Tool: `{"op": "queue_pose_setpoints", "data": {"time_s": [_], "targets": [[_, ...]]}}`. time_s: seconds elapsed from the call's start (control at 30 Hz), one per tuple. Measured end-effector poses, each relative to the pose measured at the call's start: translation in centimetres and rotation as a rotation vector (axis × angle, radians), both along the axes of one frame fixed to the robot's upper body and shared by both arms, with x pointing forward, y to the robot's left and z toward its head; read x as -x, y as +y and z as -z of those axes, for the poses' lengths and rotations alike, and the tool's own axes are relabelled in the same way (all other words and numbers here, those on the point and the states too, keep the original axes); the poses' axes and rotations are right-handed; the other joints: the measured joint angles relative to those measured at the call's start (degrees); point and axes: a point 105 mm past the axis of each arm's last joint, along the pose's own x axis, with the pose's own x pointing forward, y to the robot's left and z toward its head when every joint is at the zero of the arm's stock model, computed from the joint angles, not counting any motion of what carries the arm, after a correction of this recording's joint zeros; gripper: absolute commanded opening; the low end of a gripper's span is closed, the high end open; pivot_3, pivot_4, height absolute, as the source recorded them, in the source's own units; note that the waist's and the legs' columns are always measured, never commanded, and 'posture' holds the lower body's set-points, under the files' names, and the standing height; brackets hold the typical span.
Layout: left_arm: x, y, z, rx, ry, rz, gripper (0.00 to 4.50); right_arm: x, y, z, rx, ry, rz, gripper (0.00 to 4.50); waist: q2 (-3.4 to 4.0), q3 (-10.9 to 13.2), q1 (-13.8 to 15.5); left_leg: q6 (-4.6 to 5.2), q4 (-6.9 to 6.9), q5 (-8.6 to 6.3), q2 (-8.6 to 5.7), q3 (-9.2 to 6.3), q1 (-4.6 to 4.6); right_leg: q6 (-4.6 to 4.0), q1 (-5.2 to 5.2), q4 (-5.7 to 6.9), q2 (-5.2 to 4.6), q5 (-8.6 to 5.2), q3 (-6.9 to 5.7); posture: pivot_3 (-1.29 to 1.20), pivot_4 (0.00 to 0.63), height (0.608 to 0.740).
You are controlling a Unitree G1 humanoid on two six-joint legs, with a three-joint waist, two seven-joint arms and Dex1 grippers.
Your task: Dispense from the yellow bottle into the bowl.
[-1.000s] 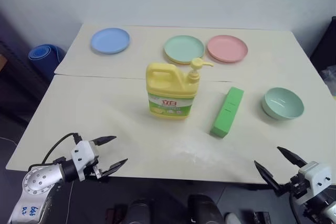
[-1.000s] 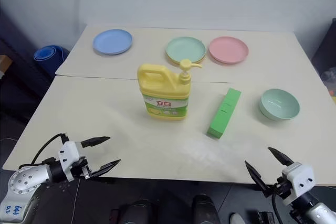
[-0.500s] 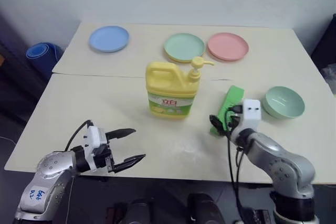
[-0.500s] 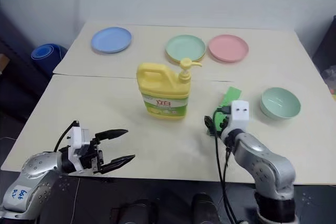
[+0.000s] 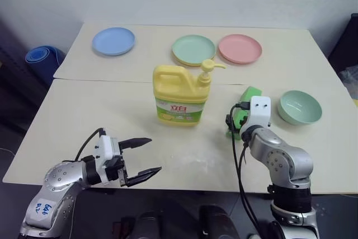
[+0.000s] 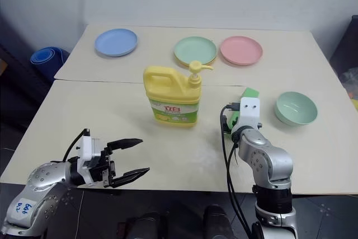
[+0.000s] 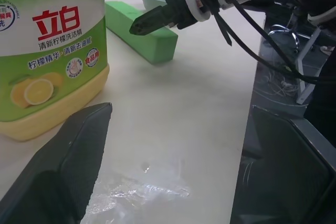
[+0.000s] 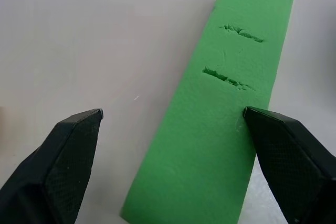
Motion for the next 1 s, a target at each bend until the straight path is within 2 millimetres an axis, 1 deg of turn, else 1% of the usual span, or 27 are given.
{"op": "queue_pose_setpoints", "data": {"time_s": [0.07,0.17,0.23,0.27,0.43,0.6,0.7,0.8,0.83,0.97,1.0], "targets": [[0.0,0.0,0.0,0.001,-0.001,0.000,4.48,-0.1,-0.7,-0.3,0.025,-0.022,0.023,4.50,0.00,0.00,0.00,0.00,0.00,0.00,0.00,0.00,0.00,0.00,0.00,-0.01,0.00,0.00,0.00,0.00,0.150,0.740],[-0.1,0.0,-0.1,0.004,-0.005,-0.005,4.48,-0.2,-1.5,-1.6,0.090,-0.089,0.029,4.50,0.01,0.00,-0.01,0.00,-0.01,0.00,0.00,0.01,0.00,0.00,0.00,-0.04,0.00,0.00,0.00,0.00,0.150,0.740],[-0.2,-0.1,-0.1,0.007,-0.007,-0.007,4.48,-0.1,-1.0,-2.1,0.083,-0.119,0.006,4.50,0.00,0.00,-0.02,0.00,-0.02,0.00,0.02,0.00,0.00,0.00,0.00,-0.04,0.03,0.00,-0.01,0.00,0.150,0.740],[-0.2,-0.1,-0.1,0.007,-0.007,-0.007,4.48,-0.1,-1.0,-2.0,0.082,-0.117,0.003,4.50,0.00,0.00,-0.03,0.00,-0.02,0.00,0.02,0.00,0.00,0.00,0.00,-0.03,0.03,0.00,-0.01,0.00,0.150,0.740],[-0.2,-0.1,-0.1,0.009,-0.006,-0.004,4.48,0.3,0.2,0.1,-0.048,-0.022,-0.005,4.50,0.01,0.01,-0.07,0.00,-0.03,0.00,0.03,0.01,0.00,0.00,-0.01,-0.03,0.03,0.00,0.00,0.00,0.150,0.740],[-0.1,-0.2,-0.1,0.009,-0.005,-0.001,4.48,0.2,0.0,0.2,-0.075,0.017,0.007,4.50,0.01,0.01,0.03,0.00,-0.02,0.00,0.02,0.00,-0.01,0.00,-0.01,-0.02,0.02,0.00,0.00,0.00,0.150,0.740],[-0.2,-0.2,-0.2,0.009,-0.008,0.000,4.48,0.4,0.5,1.3,-0.104,0.074,-0.003,4.50,0.01,0.01,-0.08,0.00,-0.03,0.00,0.02,0.00,0.00,0.00,-0.01,-0.02,0.03,0.00,0.00,0.00,0.150,0.740],[-0.3,-0.3,-0.3,0.009,-0.015,0.004,4.50,0.7,1.2,2.4,-0.154,0.130,-0.011,3.93,0.02,0.01,-0.11,0.00,-0.04,0.00,0.03,0.01,0.00,0.00,-0.01,-0.02,0.03,0.00,0.00,0.00,0.150,0.740],[-0.3,-0.3,-0.4,0.009,-0.017,0.005,4.50,0.7,1.2,2.5,-0.162,0.137,-0.008,3.60,0.02,0.01,-0.11,0.00,-0.04,0.00,0.03,0.01,0.00,0.00,-0.02,-0.02,0.03,0.00,0.00,0.00,0.150,0.740],[-0.5,-0.4,-0.6,0.009,-0.027,0.012,4.50,0.7,0.7,2.3,-0.142,0.131,-0.002,2.44,0.02,0.01,-0.01,0.00,-0.03,0.00,0.01,0.01,-0.01,0.00,-0.01,-0.02,0.02,0.00,0.00,0.00,0.150,0.740],[-0.5,-0.4,-0.6,0.009,-0.027,0.013,4.50,0.7,0.6,2.3,-0.139,0.130,-0.005,2.30,0.02,0.01,-0.01,0.00,-0.04,0.00,0.01,0.01,-0.01,0.00,-0.01,-0.04,0.02,0.00,0.00,0.00,0.150,0.740]]}}
